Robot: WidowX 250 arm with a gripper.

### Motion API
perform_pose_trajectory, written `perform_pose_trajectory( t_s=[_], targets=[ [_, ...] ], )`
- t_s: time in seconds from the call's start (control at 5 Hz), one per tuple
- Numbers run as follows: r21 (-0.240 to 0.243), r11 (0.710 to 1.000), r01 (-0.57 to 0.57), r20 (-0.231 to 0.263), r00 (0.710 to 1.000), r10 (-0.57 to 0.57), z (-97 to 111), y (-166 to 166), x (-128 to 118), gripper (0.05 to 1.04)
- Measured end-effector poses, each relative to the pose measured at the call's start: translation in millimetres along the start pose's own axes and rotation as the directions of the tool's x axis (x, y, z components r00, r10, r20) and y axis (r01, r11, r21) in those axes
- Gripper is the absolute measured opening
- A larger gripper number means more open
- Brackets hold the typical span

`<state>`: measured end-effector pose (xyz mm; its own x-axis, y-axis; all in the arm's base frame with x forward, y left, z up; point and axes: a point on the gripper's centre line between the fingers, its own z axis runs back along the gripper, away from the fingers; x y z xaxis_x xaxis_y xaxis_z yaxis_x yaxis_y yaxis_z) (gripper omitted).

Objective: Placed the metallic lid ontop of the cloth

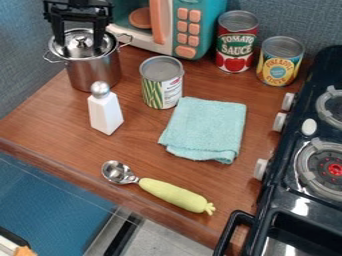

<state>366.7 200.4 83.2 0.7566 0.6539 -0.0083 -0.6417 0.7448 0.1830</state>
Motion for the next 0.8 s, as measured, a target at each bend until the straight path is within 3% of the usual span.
perform_pose_trajectory(
  t_s=[0.4,0.6,0.8],
  targets=[
    [-0.023,0.999,-0.045,0.006,0.999,0.045,-2.2,1.7,0.7,0.373],
    [-0.025,0.999,-0.047,0.013,0.999,0.047,-2.9,2.3,0.3,0.281],
    [-0.018,0.999,-0.036,0.042,0.998,0.037,-0.8,4.9,-0.9,0.281]
  ],
)
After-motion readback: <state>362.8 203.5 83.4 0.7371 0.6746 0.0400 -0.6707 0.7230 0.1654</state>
